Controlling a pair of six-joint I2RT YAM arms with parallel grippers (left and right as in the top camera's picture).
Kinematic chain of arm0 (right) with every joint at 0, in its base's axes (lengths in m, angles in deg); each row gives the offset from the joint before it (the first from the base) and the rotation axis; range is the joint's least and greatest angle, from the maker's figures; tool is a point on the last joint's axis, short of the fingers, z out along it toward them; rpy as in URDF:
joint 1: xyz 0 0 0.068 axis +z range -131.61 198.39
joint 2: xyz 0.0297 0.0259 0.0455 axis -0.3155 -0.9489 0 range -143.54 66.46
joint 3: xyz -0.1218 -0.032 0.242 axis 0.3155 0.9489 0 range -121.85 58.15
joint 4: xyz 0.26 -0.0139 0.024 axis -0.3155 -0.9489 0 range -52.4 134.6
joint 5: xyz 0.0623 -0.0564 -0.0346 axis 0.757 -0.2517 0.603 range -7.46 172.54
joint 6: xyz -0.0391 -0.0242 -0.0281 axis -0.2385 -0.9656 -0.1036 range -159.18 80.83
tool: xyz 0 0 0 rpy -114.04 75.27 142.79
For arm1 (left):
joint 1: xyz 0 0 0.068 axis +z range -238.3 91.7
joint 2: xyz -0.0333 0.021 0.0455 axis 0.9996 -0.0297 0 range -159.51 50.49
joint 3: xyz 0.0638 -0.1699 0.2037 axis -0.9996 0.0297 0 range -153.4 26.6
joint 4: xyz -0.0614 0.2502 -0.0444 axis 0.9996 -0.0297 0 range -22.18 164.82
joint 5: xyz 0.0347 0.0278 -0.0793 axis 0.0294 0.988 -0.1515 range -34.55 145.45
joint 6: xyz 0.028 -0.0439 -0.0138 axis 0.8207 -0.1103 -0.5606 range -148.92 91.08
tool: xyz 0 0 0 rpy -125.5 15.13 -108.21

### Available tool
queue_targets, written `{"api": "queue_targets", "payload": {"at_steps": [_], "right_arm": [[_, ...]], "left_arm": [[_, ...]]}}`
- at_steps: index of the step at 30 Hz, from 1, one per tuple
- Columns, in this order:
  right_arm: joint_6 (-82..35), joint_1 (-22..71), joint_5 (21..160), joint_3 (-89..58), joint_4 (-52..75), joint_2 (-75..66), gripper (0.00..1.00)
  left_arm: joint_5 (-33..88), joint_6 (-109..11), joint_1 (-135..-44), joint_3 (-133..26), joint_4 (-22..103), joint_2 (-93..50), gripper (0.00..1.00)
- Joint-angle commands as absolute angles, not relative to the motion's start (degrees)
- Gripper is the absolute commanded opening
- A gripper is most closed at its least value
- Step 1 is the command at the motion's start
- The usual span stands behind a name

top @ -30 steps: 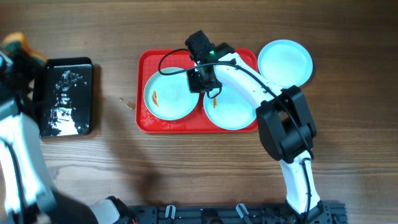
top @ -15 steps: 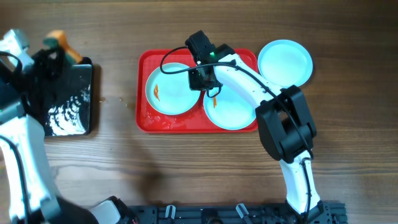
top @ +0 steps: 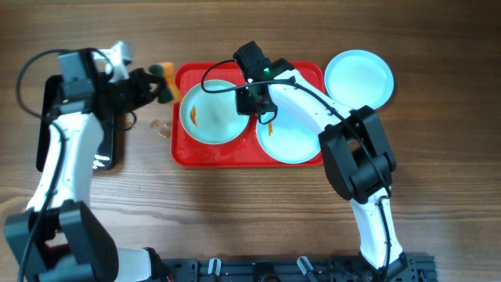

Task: Clean dirty plates on tray and stack at the side
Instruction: 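Carry the sponge with the left gripper onto the held plate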

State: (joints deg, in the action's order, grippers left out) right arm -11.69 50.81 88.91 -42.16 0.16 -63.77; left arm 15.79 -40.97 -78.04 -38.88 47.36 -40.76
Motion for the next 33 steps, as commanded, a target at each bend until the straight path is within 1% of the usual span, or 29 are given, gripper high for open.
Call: {"api": "queue_targets", "payload": {"at_steps": [1, 7, 10, 13, 18, 21, 25, 30, 33], "right_arm": [[-10.42, 50.75, 90.44, -41.46, -0.50, -66.75, 0.04], [-10.47, 50.57, 91.58, -41.46, -0.41, -66.75, 0.04], [-10.49, 50.57, 91.60, -41.46, -0.54, -66.75, 0.04], [-10.51, 50.57, 91.58, -41.46, -0.67, -66.75, 0.04], [-10.49, 50.57, 91.58, -41.46, -0.63, -66.75, 0.04], [-10.49, 50.57, 91.58, -41.46, -0.74, -66.75, 0.04], [-10.49, 50.57, 91.58, -41.46, -0.98, -66.75, 0.04], [-10.51, 50.57, 91.56, -41.46, -1.13, -66.75, 0.04], [-10.53, 50.57, 91.56, -41.46, -1.24, -66.75, 0.04]], "left_arm": [[18.07, -39.64, -81.95, -38.39, 47.51, -45.17, 0.04], [17.39, -39.68, -88.31, -38.31, 49.66, -53.85, 0.04], [18.11, -40.18, -91.19, -38.31, 51.45, -55.42, 0.04], [25.96, -46.70, -93.79, -38.29, 52.28, -56.47, 0.04], [28.97, -47.44, -96.00, -38.29, 52.10, -58.24, 0.04], [34.50, -47.44, -97.60, -38.29, 52.34, -60.36, 0.04], [44.75, -47.40, -98.21, -38.29, 51.95, -63.14, 0.04], [67.53, -47.33, -98.14, -38.31, 49.00, -63.51, 0.04], [75.29, -46.26, -98.14, -38.31, 49.04, -62.81, 0.04]]}}
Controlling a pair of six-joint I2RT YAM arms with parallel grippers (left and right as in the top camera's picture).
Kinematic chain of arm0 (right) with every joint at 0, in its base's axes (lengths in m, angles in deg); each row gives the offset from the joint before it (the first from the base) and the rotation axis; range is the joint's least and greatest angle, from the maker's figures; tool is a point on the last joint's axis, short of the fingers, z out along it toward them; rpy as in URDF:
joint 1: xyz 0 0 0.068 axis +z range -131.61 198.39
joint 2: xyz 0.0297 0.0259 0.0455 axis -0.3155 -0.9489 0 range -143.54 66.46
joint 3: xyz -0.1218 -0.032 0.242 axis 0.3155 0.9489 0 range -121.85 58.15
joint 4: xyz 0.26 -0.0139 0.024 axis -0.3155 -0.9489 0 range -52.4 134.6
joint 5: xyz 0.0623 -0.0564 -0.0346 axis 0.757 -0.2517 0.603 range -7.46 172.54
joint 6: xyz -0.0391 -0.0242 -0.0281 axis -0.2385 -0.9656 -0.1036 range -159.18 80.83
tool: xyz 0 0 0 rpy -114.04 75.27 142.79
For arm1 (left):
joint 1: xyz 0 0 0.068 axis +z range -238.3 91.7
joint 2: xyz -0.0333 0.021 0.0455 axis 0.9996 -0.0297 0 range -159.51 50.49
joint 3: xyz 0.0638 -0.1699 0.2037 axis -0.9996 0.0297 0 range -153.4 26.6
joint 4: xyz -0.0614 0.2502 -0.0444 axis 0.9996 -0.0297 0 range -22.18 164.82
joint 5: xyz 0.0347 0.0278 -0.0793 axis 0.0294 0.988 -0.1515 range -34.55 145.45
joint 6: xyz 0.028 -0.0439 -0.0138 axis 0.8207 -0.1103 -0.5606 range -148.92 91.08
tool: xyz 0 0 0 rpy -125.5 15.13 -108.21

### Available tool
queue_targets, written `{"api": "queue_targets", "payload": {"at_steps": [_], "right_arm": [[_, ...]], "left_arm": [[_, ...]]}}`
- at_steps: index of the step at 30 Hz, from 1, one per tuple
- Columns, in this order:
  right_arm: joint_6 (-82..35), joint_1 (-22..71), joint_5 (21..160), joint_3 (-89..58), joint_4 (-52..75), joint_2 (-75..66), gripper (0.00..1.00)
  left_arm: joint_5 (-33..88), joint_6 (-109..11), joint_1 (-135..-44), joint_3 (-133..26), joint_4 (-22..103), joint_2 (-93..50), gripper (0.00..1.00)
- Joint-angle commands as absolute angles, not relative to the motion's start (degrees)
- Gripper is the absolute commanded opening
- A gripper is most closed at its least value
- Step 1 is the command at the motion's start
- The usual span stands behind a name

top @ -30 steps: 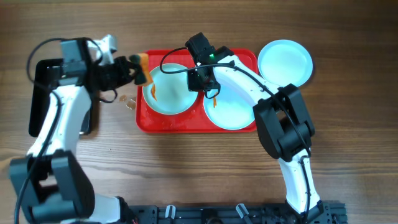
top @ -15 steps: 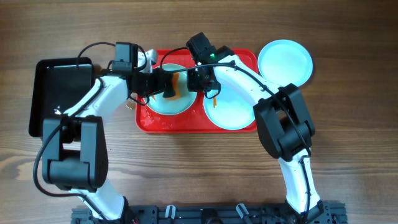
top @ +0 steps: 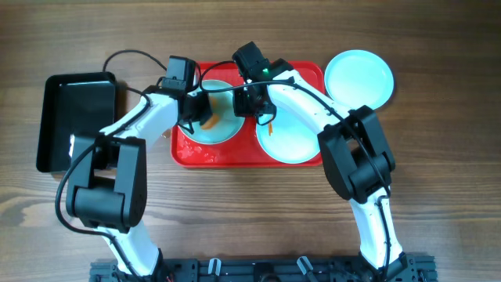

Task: Clean dirty plates on tray and stack at the side
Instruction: 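Carry the sponge with the left gripper onto the held plate, then scrub the plate with the sponge in the left gripper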

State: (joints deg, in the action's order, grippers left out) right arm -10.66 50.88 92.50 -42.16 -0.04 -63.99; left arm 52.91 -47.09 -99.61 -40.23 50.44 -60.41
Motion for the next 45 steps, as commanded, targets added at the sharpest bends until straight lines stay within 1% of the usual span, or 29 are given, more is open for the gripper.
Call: {"api": "queue_targets", "payload": {"at_steps": [1, 5, 10, 12, 17, 19, 21, 28, 31, 35, 40, 42, 45], "right_arm": [[-10.55, 50.57, 91.56, -41.46, -1.29, -66.75, 0.04], [-10.68, 50.57, 91.32, -41.46, -1.29, -66.75, 0.04], [-10.64, 50.55, 91.10, -41.46, -1.46, -66.75, 0.04], [-10.64, 50.55, 91.12, -41.46, -1.46, -66.75, 0.04], [-10.64, 50.55, 91.14, -41.46, -1.59, -66.75, 0.04], [-10.53, 50.55, 91.16, -41.46, -1.57, -66.75, 0.04], [-10.47, 50.55, 91.58, -41.46, -1.44, -66.75, 0.04], [-10.49, 50.55, 91.58, -41.46, -1.55, -66.75, 0.04], [-10.47, 50.55, 91.58, -41.46, -1.55, -66.75, 0.04], [-10.49, 50.55, 91.56, -41.46, -1.53, -66.75, 0.04], [-10.51, 50.55, 91.51, -41.46, -1.48, -66.75, 0.04], [-10.49, 50.55, 91.51, -41.46, -1.48, -66.75, 0.05], [-10.53, 50.55, 91.53, -41.46, -1.48, -66.75, 0.04]], "left_arm": [[75.96, -45.17, -98.14, -38.31, 49.11, -62.42, 0.04], [76.18, -43.88, -98.14, -38.94, 50.07, -59.97, 0.04], [74.87, -43.92, -98.43, -39.88, 50.35, -53.35, 0.04], [71.24, -43.92, -98.67, -39.88, 50.35, -51.71, 0.04], [50.94, -43.97, -99.41, -39.82, 50.11, -51.55, 0.04], [45.28, -44.25, -99.98, -39.53, 50.07, -52.27, 0.04], [43.44, -44.40, -101.01, -38.85, 50.09, -53.32, 0.04], [43.55, -44.36, -103.06, -37.91, 48.10, -58.48, 0.04], [49.30, -44.36, -102.56, -37.91, 45.04, -58.83, 0.04], [63.94, -44.36, -102.27, -37.91, 42.60, -58.79, 0.04], [80.53, -44.38, -102.27, -38.02, 43.08, -58.55, 0.04], [85.43, -44.38, -102.27, -38.35, 43.05, -58.37, 0.04], [86.74, -44.38, -102.30, -39.31, 43.47, -58.33, 0.04]]}}
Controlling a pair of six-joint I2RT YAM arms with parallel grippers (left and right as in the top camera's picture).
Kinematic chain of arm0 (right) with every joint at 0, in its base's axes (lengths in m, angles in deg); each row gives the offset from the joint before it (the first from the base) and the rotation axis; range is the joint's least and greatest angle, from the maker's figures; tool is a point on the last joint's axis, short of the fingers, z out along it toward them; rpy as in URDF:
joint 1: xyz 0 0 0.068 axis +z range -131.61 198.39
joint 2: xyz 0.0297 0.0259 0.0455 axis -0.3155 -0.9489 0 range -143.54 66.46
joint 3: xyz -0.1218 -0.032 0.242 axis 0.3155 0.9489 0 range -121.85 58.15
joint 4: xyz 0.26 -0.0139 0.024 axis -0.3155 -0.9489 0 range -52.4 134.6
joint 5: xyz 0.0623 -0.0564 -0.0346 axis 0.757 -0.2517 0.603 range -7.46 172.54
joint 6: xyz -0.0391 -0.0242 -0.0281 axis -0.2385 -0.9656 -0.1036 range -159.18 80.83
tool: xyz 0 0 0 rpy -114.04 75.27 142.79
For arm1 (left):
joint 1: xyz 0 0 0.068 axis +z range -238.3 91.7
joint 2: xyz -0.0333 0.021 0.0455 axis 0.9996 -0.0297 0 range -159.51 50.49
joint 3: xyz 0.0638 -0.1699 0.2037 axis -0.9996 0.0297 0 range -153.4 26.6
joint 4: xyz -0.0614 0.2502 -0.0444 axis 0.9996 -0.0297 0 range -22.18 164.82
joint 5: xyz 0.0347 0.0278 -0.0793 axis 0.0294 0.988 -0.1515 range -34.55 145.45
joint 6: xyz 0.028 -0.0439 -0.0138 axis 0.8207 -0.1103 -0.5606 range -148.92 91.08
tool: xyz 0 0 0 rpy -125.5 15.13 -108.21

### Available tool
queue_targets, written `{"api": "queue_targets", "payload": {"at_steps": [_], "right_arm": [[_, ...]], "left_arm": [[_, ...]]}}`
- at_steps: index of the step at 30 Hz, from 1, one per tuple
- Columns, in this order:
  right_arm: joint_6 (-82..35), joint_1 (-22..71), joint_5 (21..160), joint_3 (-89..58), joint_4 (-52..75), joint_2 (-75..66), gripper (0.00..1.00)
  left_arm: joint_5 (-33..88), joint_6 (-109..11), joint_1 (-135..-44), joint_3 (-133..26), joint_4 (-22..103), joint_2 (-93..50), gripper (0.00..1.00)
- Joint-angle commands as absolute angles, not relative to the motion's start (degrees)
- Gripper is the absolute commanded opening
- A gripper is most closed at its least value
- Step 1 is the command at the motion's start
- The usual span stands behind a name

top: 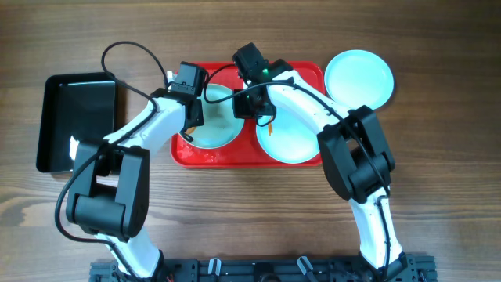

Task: Clean dirty plates on tray and stack at the side
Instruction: 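Scrub the plate with the sponge in the left gripper, then lift the plate with the right gripper and stack it at upper right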

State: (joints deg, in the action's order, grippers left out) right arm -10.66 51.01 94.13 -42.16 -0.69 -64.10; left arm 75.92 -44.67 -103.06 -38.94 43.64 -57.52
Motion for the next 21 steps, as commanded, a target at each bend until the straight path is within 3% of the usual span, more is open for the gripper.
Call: {"api": "queue_targets", "payload": {"at_steps": [1, 8, 13, 16, 21], "right_arm": [[-10.68, 50.55, 91.53, -41.48, -1.29, -66.75, 0.04], [-15.23, 48.85, 90.29, -45.68, -2.09, -66.70, 0.04], [-19.60, 45.66, 87.40, -51.84, -5.74, -64.04, 0.04], [-24.37, 44.67, 85.92, -54.68, -6.66, -60.85, 0.04], [-32.56, 45.11, 64.61, -54.95, -5.74, -54.55, 0.04]], "left_arm": [[86.41, -44.38, -102.65, -39.73, 43.86, -58.26, 0.04], [84.23, -44.84, -106.27, -42.22, 45.39, -52.52, 0.04], [65.39, -44.88, -107.13, -42.22, 45.66, -43.82, 0.04], [62.26, -47.86, -107.15, -42.22, 45.09, -42.40, 0.04], [61.89, -47.83, -107.15, -42.20, 42.40, -42.50, 0.04]]}}
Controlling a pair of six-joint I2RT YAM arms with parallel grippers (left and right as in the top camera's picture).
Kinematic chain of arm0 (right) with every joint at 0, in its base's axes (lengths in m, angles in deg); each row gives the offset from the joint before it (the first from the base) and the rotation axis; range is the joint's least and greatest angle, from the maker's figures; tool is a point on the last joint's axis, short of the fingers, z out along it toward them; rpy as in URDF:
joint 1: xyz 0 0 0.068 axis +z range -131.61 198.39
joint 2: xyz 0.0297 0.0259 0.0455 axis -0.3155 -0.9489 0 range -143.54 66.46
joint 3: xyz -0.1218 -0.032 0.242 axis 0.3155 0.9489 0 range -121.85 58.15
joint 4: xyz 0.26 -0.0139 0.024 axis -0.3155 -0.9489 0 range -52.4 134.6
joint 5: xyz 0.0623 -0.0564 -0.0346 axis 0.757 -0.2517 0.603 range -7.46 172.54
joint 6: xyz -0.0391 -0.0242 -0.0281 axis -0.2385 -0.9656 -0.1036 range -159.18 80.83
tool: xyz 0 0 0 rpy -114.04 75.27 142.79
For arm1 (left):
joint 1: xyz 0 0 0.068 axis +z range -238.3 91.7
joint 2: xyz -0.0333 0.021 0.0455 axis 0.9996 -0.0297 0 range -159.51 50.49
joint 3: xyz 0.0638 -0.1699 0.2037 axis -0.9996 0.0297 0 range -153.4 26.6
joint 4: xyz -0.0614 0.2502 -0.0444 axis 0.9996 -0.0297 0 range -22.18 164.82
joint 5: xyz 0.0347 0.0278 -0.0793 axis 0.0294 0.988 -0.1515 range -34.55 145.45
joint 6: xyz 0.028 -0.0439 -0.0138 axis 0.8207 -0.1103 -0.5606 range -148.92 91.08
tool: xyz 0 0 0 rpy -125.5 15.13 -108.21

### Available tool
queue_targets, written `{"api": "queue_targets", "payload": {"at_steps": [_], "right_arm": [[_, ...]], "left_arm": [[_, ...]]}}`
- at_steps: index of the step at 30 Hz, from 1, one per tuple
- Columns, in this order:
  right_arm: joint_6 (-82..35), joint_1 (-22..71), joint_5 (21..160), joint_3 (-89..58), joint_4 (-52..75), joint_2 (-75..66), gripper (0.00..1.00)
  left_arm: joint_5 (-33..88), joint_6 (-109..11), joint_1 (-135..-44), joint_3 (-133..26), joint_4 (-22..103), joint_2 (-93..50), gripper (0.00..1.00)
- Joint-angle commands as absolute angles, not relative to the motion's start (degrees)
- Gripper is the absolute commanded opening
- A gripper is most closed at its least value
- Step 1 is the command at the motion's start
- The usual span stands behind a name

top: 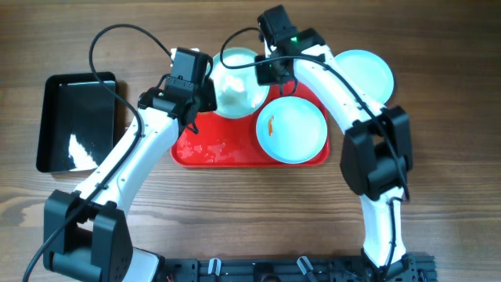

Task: Clean dirty plates on tray and stack at the side
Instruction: 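Lift the plate with the right gripper and stack it at upper right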

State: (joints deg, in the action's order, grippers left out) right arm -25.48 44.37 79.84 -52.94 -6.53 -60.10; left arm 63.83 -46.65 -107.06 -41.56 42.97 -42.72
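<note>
A pale blue plate (237, 88) is held tilted over the back left of the red tray (227, 150). My right gripper (264, 77) is shut on its right rim. My left gripper (202, 100) is at the plate's left rim; its fingers and the sponge are hidden under the wrist. A second plate (291, 129) lies in the tray's right half with orange scraps on it. One clean plate (362, 75) rests on the table right of the tray.
A black tray (74, 121) lies on the table at the far left. Wet smears show on the red tray's floor. Both arms' cables loop over the back of the table.
The left plate lay flat in the tray with both grippers on it. Now it is raised and tilted at the tray's back edge in my right gripper. My left gripper is at its left rim.
First my left gripper held a yellow-green sponge left of the tray while my right gripper gripped the left plate's rim. Then the sponge was on that plate, over its orange scraps. Later the plate looked clean. Now it is held up at the tray's back.
</note>
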Motion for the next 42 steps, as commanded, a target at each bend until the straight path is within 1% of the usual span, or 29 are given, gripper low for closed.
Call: {"api": "queue_targets", "payload": {"at_steps": [1, 3, 6, 9, 12, 15, 20, 22, 26, 30, 33, 36, 38, 40, 42], "right_arm": [[-34.92, 45.31, 62.57, -54.95, -5.28, -54.09, 0.04], [-39.43, 46.18, 55.62, -54.95, -4.26, -53.52, 0.04], [-40.76, 47.97, 47.27, -54.95, -4.08, -53.41, 0.04], [-40.72, 49.98, 41.42, -54.95, -4.06, -53.41, 0.04], [-40.67, 52.32, 32.45, -54.95, -3.86, -53.41, 0.04], [-40.69, 54.79, 20.46, -54.95, -3.34, -53.41, 0.04], [-40.17, 56.26, 19.43, -54.95, -3.49, -53.41, 0.04], [-38.79, 56.19, 22.18, -54.95, -4.13, -53.41, 0.04], [-31.19, 54.05, 32.19, -54.95, -8.13, -53.39, 0.04], [-22.68, 47.25, 48.04, -54.95, -12.41, -53.09, 0.04], [-17.81, 38.64, 58.81, -54.95, -15.56, -52.98, 0.04], [-17.61, 29.72, 69.96, -54.95, -17.52, -52.98, 0.04], [-17.77, 22.42, 83.05, -54.86, -18.09, -52.98, 0.04], [-18.20, 17.02, 93.76, -54.62, -18.11, -53.00, 0.04], [-18.27, 12.59, 100.32, -54.12, -18.07, -53.00, 0.04]], "left_arm": [[61.89, -47.83, -107.13, -42.20, 42.09, -42.50, 0.04], [61.89, -47.83, -107.15, -42.20, 41.04, -42.50, 0.04], [61.84, -47.86, -107.15, -42.02, 40.02, -42.53, 0.04], [59.20, -47.83, -107.15, -41.98, 40.10, -42.53, 0.04], [58.02, -47.83, -107.15, -41.98, 40.13, -42.64, 0.04], [57.98, -47.86, -107.15, -41.98, 40.48, -43.23, 0.04], [57.76, -47.86, -107.17, -41.98, 40.43, -44.71, 0.04], [57.12, -47.86, -107.15, -41.98, 40.37, -45.26, 0.04], [56.42, -47.88, -107.15, -41.98, 40.48, -45.32, 0.04], [55.90, -47.86, -107.15, -41.98, 40.50, -45.32, 0.04], [55.90, -47.88, -107.15, -41.98, 40.69, -45.32, 0.04], [55.90, -47.86, -107.15, -41.98, 41.07, -45.32, 0.04], [55.90, -47.86, -107.15, -41.98, 41.39, -45.32, 0.04], [55.90, -47.86, -107.15, -41.98, 41.59, -45.32, 0.04], [55.90, -47.86, -107.15, -41.98, 41.59, -45.32, 0.04]]}}
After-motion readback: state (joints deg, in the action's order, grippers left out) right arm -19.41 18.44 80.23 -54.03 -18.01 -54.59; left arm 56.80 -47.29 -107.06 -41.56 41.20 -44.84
